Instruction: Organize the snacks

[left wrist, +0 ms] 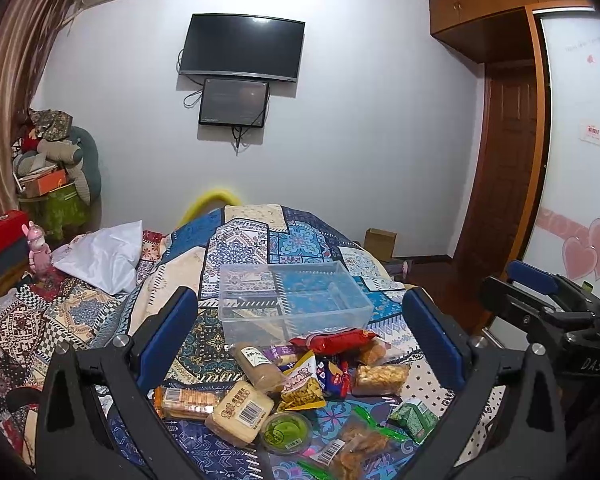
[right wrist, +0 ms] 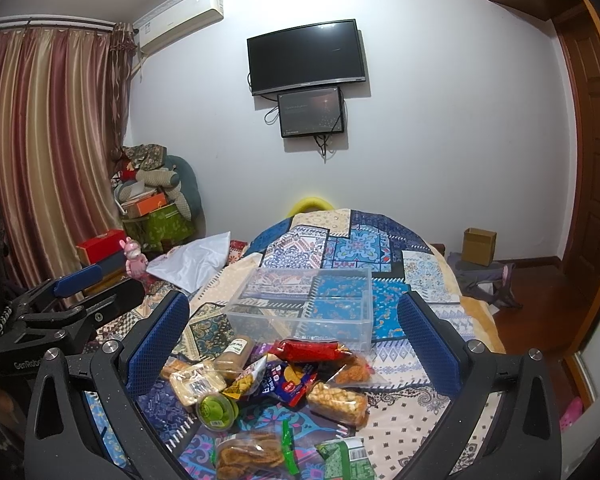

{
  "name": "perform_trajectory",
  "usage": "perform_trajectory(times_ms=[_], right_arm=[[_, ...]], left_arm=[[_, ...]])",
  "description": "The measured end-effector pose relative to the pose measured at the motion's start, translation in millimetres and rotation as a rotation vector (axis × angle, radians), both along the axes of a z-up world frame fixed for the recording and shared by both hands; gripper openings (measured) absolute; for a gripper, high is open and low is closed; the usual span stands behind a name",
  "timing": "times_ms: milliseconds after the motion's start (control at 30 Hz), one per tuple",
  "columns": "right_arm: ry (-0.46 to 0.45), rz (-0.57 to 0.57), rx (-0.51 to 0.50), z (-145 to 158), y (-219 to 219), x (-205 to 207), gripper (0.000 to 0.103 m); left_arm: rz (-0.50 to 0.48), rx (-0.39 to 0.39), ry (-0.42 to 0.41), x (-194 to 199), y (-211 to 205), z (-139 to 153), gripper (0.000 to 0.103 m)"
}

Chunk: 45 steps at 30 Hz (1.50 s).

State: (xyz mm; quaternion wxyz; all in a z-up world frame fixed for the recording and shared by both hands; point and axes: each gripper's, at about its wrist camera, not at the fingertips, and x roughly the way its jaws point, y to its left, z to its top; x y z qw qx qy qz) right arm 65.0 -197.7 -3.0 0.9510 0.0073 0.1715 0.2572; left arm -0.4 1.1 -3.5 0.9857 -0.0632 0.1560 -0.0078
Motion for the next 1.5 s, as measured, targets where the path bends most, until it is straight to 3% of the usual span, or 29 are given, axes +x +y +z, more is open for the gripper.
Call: perform_trajectory(times_ms=[533,867,1167,1500], right_arm=[[0.041,0.005,-0.016,-15,2,13,0.103],[0.194,0.004,-0.065,-56,-3,49,0.103],[0.342,-0.002,-0.145,-100,-13,69,0.103],[0.496,0.014,-0.24,-150,-21,66,0.103]], left_arm=[[-0.005,-0.006,0.046,17,5,-15,0.103],[0.006,0.002,0.222,52,21,-69,0.103],[0.038,-0.007,0.409,69,38,-133,0.089],[0.062,-0.002,0.49,76,53,-161,0.087]])
